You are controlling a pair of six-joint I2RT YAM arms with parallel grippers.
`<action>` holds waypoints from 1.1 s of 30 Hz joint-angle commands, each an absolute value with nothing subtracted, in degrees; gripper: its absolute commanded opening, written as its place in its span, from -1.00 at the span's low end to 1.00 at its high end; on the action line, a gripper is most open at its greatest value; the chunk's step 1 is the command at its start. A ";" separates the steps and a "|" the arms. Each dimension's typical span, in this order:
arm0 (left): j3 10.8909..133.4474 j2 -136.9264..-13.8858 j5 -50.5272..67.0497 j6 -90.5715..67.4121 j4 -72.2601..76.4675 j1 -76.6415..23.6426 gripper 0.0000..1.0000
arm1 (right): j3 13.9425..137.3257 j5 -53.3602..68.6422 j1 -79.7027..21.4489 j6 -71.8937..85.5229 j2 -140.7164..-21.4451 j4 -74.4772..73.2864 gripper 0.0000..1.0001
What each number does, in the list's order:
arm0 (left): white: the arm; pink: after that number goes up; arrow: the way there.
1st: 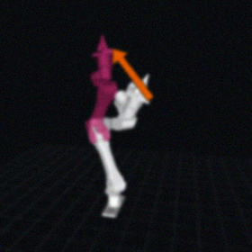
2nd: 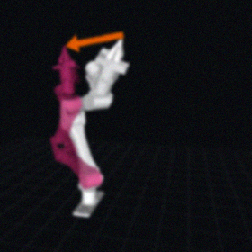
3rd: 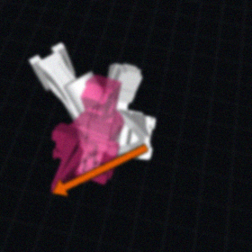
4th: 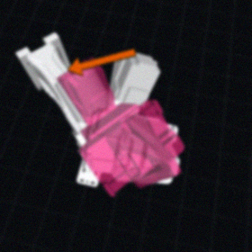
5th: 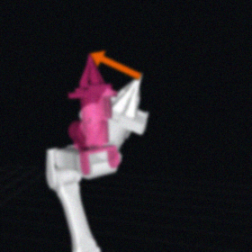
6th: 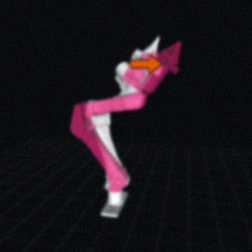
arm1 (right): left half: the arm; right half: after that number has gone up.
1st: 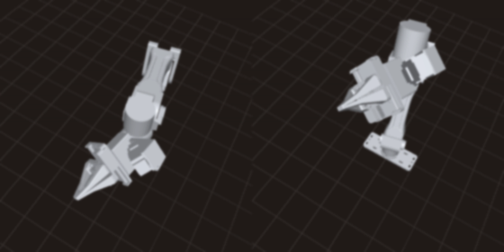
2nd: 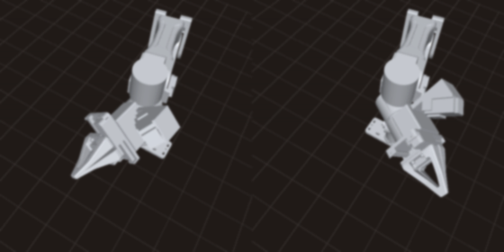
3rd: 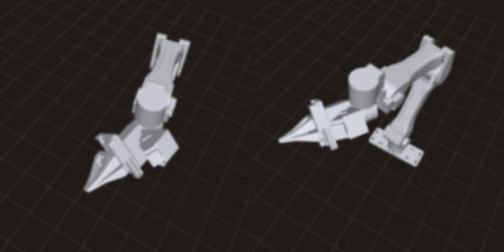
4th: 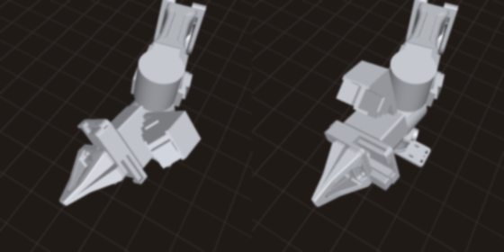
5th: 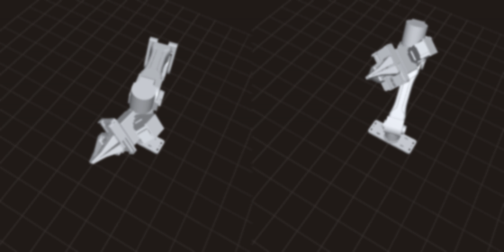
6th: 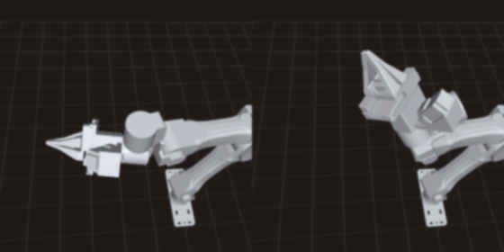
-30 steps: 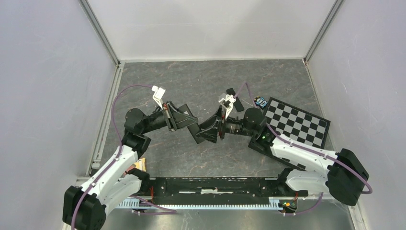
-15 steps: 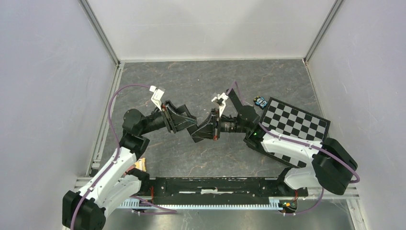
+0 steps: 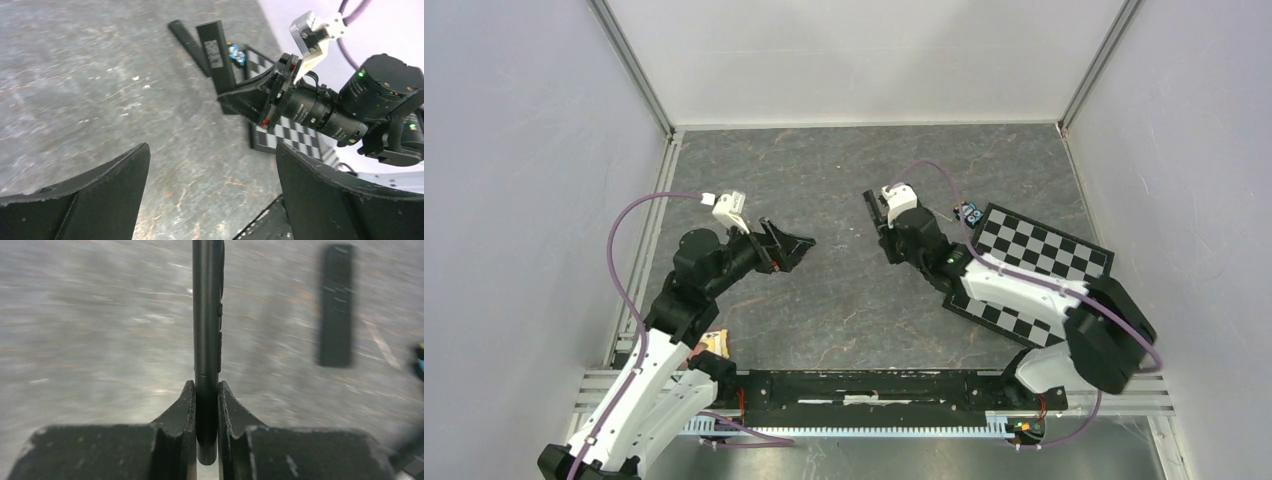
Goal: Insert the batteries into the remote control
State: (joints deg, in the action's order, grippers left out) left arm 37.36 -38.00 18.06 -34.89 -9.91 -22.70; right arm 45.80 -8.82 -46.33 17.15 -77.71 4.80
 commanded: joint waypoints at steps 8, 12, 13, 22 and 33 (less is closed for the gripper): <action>39.78 -40.25 11.67 -28.66 -16.40 -22.69 0.99 | 66.72 -43.21 -44.63 3.06 -101.75 -10.37 -1.00; 38.77 -42.30 19.07 -29.12 -11.92 -22.69 0.99 | 70.13 -44.05 -44.65 1.10 -106.37 -11.28 -0.92; 38.66 -42.85 19.48 -29.60 -11.70 -22.68 0.99 | 70.10 -43.88 -44.65 0.89 -106.87 -11.00 -0.88; 38.50 -45.57 19.12 -30.53 -12.03 -22.76 0.99 | 70.85 -43.51 -44.56 -1.51 -112.08 -11.51 -0.60; 40.54 -43.73 11.80 -30.45 -16.98 -22.76 0.99 | 69.36 -33.82 -44.63 3.49 -108.39 -12.49 0.14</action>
